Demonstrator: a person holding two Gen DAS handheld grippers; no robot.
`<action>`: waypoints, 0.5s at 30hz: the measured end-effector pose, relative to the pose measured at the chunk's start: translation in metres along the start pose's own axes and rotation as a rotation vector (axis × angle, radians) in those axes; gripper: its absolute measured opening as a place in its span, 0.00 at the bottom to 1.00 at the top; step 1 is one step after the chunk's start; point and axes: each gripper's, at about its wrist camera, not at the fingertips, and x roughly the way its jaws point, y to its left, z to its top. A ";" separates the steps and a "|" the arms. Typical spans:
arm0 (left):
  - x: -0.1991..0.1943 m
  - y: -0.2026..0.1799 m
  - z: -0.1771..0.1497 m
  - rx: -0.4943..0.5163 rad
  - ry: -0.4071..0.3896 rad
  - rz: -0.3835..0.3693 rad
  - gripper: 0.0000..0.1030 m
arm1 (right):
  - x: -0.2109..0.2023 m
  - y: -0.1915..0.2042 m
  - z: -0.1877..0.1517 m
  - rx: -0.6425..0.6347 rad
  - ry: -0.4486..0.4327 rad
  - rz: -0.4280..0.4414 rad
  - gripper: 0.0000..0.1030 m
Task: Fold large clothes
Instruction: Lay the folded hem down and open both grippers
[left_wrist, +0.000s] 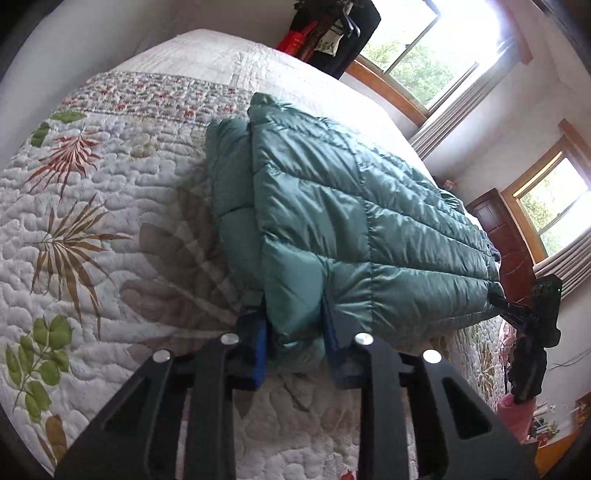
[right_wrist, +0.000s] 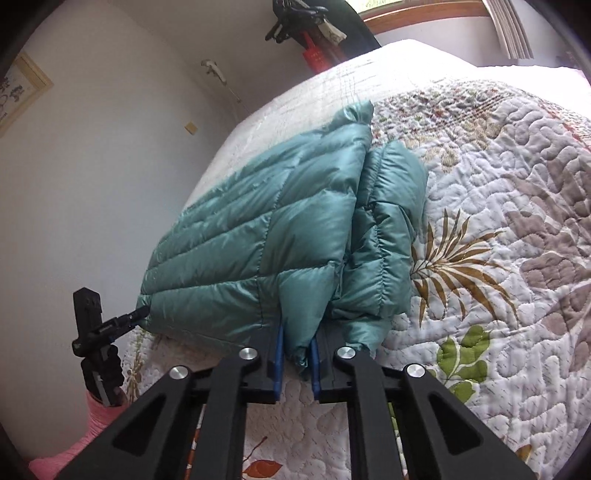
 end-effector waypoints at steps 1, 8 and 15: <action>-0.003 -0.002 -0.001 0.003 -0.002 -0.010 0.20 | 0.000 -0.001 0.002 0.003 -0.009 -0.002 0.10; 0.006 0.000 -0.005 0.018 0.034 -0.016 0.20 | 0.009 -0.019 -0.002 0.068 0.053 -0.019 0.10; 0.024 0.003 -0.008 0.080 0.036 0.034 0.32 | 0.031 -0.028 -0.003 0.069 0.093 -0.052 0.11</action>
